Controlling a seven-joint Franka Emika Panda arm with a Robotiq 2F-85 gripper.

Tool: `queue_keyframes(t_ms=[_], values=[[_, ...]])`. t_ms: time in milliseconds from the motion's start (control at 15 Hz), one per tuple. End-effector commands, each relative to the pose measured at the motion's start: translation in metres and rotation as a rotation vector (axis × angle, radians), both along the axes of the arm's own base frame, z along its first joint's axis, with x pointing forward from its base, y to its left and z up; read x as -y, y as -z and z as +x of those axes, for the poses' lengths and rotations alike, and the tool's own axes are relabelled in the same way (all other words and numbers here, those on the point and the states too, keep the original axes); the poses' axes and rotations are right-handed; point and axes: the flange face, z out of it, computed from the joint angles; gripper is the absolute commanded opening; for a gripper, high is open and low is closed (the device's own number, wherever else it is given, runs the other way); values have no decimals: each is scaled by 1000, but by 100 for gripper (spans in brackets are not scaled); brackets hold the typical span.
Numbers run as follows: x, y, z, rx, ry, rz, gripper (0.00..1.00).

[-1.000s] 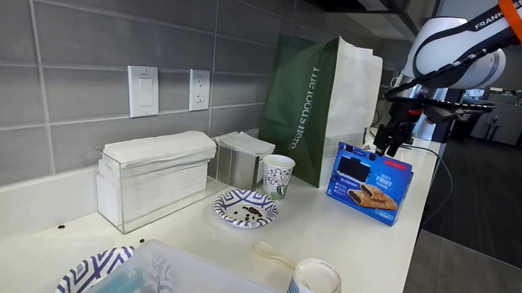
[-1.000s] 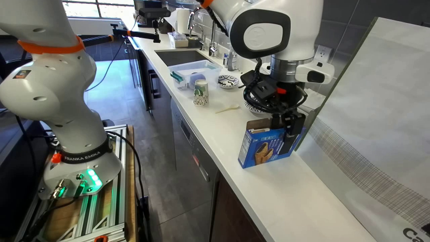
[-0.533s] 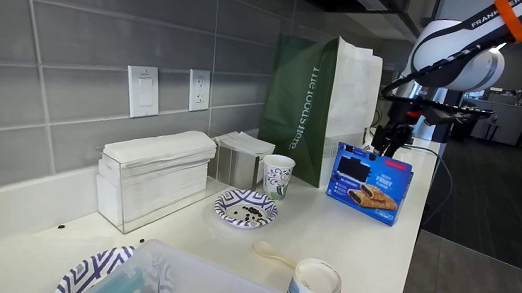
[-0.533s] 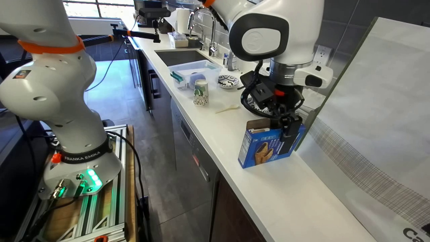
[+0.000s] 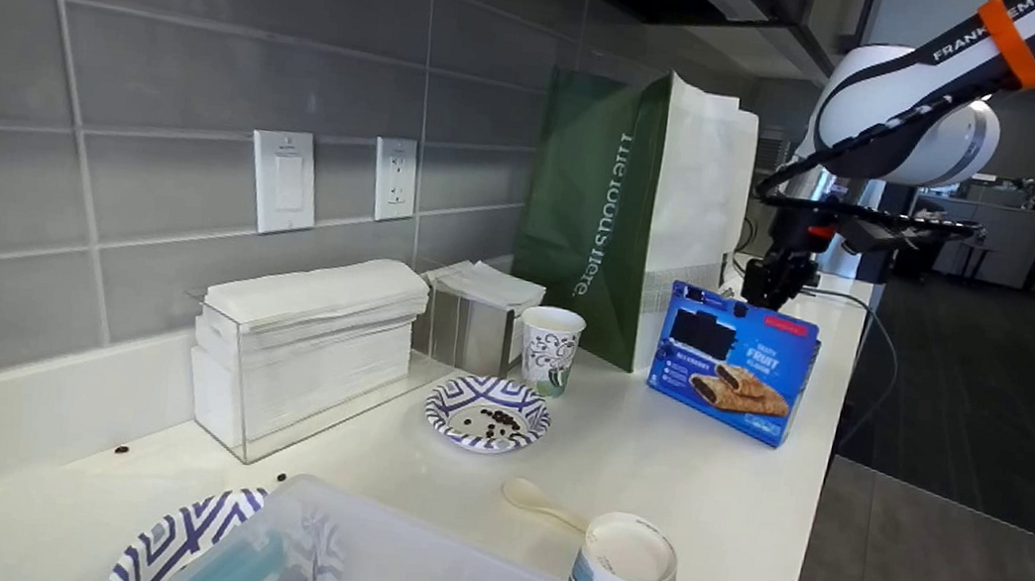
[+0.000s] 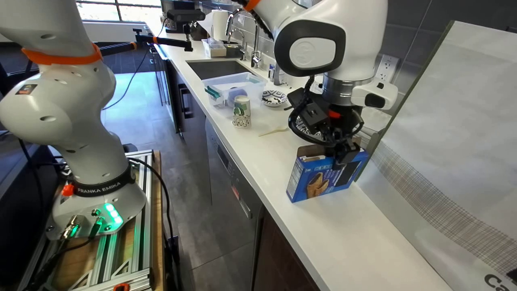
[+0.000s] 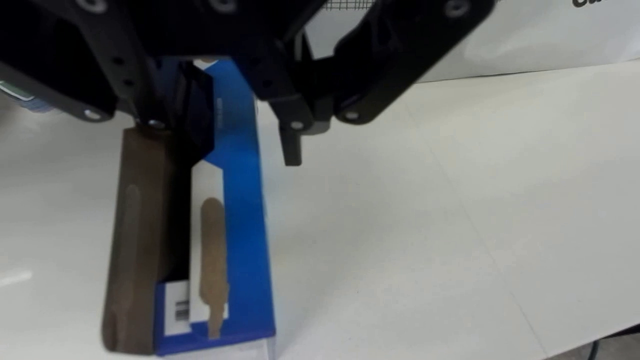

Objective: Move the blue box to the left.

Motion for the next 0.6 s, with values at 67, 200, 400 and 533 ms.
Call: queue_keyframes(t_ms=[67, 200, 400, 533], values=[[1, -1, -1, 21, -24, -25, 39], [-1, -5, 0, 26, -29, -27, 34], [-2, -6, 1, 29, -35, -29, 0], [-1, -4, 0, 25, -36, -29, 0]])
